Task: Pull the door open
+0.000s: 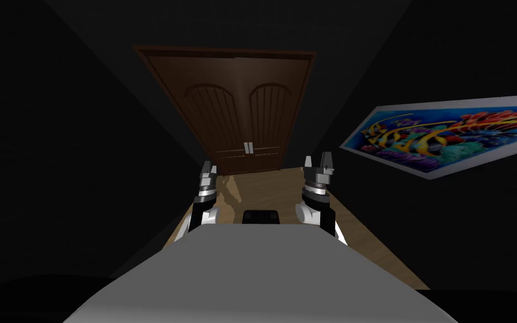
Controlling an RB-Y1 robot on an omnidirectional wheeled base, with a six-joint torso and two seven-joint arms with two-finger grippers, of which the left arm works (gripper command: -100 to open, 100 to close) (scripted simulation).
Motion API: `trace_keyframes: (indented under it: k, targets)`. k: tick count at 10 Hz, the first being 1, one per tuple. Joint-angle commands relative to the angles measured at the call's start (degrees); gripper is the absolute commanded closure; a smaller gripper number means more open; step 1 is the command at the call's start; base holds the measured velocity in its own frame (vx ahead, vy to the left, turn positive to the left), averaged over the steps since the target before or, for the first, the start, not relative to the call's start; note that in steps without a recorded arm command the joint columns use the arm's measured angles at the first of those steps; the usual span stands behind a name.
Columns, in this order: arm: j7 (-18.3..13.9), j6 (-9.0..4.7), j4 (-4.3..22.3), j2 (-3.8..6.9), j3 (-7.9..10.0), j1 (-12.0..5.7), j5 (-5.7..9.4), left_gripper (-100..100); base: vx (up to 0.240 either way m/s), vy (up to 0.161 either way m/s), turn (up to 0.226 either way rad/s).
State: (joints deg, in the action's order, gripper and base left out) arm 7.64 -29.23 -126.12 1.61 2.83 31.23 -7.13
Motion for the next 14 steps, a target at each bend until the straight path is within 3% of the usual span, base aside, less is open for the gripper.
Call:
trace_keyframes:
  k: [1, 7, 14]
  targets:
    - [-0.25, 0.39, 1.38, 0.43, 0.14, -0.72, 0.29, -100, 0.107, 0.015, -0.004]
    - [-1.51, 2.36, 8.37, 1.97, 0.87, -4.39, 1.74, -100, 0.194, -0.001, -0.006]
    - [-3.10, 4.85, 17.22, 3.02, 1.76, -9.07, 3.58, -100, 0.148, -0.001, -0.006]
